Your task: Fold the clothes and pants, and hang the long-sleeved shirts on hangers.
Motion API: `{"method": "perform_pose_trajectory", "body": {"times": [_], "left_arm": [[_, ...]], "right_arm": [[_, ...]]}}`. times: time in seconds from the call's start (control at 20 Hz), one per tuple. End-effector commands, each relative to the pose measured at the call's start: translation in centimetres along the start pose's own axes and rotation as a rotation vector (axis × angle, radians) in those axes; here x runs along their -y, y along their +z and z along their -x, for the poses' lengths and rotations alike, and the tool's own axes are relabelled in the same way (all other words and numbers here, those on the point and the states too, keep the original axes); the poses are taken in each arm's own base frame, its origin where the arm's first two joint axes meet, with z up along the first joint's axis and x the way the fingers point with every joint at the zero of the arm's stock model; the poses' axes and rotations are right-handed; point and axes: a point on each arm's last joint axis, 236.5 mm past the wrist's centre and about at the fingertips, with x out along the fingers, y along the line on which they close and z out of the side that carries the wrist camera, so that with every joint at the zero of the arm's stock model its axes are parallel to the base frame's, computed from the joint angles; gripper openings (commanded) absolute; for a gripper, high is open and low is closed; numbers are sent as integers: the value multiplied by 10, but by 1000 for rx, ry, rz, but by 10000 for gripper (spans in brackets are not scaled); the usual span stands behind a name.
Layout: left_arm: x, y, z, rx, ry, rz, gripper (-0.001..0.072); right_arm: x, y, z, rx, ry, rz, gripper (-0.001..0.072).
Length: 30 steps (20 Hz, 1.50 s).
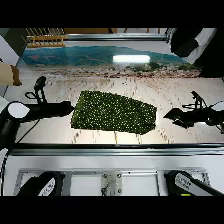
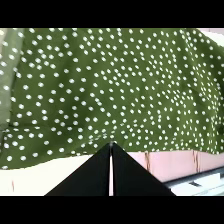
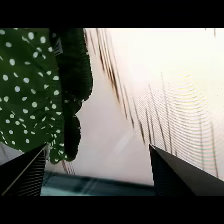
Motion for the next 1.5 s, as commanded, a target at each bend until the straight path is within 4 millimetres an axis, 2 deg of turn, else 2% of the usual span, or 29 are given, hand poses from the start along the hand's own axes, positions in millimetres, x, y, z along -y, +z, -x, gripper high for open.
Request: {"method": "perform_pose_trajectory", "body": {"times": [0.0, 0.15, 0.3, 0.45, 0.75, 0.9, 1.0, 1.2, 1.3, 1.35, 1.4, 1.45], "left_arm": [[23, -20, -9, -42, -34, -11, 3], [39, -32, -21, -80, -53, -7, 2], [46, -47, -33, -138, -56, 6, 3], [51, -57, -40, -173, -59, -4, 3], [52, -59, -39, -180, -60, -4, 2], [52, -60, -39, -186, -60, -4, 2], [52, -60, -39, -185, -60, -5, 2], [52, -60, -39, -186, -60, -5, 3], [52, -60, -39, -185, -60, -5, 3], [52, -60, -39, -185, -60, -5, 2], [52, -60, -39, -185, -60, -5, 2], [52, -60, -39, -185, -60, -5, 3]], "right_arm": [[8, 11, -25, 23, 176, 7, 720], [-5, 16, -46, 19, 277, 35, 720], [-12, 14, -63, -7, 281, 68, 720], [-24, 13, -71, -28, 283, 123, 720], [-34, 14, -90, -35, 242, 150, 720], [-41, 8, -101, -69, 244, 145, 720], [-53, 3, -110, -99, 253, 164, 720], [-90, -3, -123, -114, 319, 174, 717], [-99, -7, -126, -125, 335, 180, 706], [-101, -10, -127, -131, 336, 187, 548], [-102, -10, -128, -132, 337, 195, 261], [-103, -11, -128, -131, 338, 206, 33]]}}
